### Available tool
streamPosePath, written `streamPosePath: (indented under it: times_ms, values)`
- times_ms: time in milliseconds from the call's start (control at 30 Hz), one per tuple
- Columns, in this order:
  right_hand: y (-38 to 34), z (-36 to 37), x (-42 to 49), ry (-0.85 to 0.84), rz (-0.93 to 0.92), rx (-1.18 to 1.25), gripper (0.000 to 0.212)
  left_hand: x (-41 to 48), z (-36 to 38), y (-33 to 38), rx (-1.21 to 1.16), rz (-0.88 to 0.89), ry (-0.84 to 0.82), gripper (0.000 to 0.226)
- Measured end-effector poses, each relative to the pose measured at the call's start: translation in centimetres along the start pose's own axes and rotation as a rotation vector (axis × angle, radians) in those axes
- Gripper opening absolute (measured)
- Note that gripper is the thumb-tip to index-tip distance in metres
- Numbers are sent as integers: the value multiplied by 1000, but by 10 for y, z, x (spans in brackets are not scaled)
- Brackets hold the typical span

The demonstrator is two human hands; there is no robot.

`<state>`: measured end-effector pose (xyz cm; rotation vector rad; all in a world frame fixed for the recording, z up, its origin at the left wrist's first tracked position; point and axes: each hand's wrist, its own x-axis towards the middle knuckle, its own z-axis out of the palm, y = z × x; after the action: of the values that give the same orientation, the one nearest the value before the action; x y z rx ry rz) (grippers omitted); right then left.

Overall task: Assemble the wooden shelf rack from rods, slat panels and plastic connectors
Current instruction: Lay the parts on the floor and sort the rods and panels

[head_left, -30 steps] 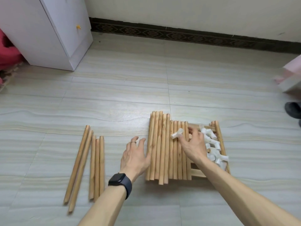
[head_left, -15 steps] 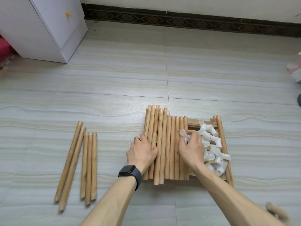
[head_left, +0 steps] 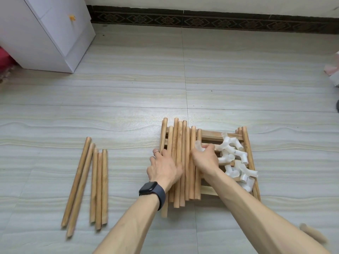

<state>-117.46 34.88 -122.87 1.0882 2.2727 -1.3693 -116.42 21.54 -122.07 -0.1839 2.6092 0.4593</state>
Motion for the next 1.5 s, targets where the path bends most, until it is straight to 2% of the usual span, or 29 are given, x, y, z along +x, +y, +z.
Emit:
streamPosePath:
  times_ms: [100,200,333,433,533,667,833,967,1167,1300,1400,1500]
  values:
    - [1,7,-3,33,-48,-89,28,5,1,13,-61,-89,-13,65]
    - [2,5,-2,0,-18,-39,35,16,-4,15,-74,-136,-62,65]
    - [4,-3,4,-87,24,95,50,16,3,11,-25,-73,-55,48]
    - [9,-4,8,-99,-8,32,52,16,7,4,-48,-38,-54,50]
    - [14,-6,8,-91,-8,69,52,25,4,-8,-148,-19,-105,56]
    - [16,-8,4,-74,-72,-78,46,31,6,-20,-196,20,-93,65]
    - [11,-1,2,-140,-20,101,52,24,9,-24,-219,32,-81,61]
    - [12,13,-1,-156,-90,30,60,17,12,-23,-257,46,-69,61]
    - [13,4,2,-107,-108,54,71,21,8,-36,-359,96,-79,54]
    - [4,-8,-4,-11,-160,110,68,20,-10,-63,-518,94,-51,45]
    - [-21,0,-23,-94,-208,191,64,13,-32,-92,-675,18,-64,44]
    - [-43,30,-54,-199,-276,172,69,2,-59,-132,-701,-29,-15,42]
